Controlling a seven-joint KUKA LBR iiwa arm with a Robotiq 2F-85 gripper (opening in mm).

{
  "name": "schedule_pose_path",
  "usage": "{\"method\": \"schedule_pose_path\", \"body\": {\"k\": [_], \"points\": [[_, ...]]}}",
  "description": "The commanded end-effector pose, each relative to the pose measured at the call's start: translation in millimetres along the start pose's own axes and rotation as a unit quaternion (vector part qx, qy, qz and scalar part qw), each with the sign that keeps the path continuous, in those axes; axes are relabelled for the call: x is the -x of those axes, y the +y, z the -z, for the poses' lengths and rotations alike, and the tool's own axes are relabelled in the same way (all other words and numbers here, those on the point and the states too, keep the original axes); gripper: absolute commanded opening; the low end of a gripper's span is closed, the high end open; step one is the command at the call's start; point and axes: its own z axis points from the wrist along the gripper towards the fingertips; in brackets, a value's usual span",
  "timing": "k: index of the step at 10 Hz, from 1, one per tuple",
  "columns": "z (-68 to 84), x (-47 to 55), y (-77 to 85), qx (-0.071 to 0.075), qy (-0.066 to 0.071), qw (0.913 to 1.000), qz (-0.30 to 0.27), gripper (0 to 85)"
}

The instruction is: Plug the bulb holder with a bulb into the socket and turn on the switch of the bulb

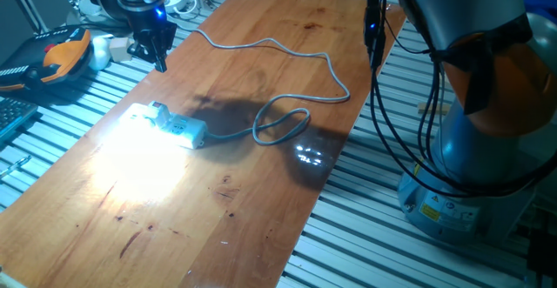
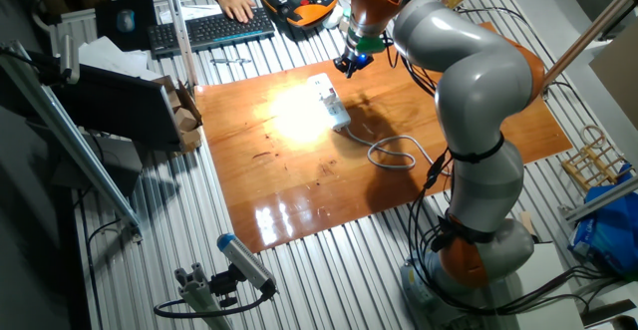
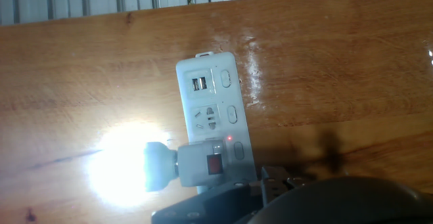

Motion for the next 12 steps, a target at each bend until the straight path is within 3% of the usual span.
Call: {"method": "schedule_pose_path", "body": {"k": [1, 5, 12], "points": [[0.0, 0.0, -0.1, 0.0, 0.0, 1.0, 0.0, 0.0], [0.0, 0.0, -0.1, 0.001, -0.008, 0.9999, -0.012, 0.0], [0.0, 0.0, -0.1, 0.003, -0.007, 0.9999, -0.014, 0.0]]}}
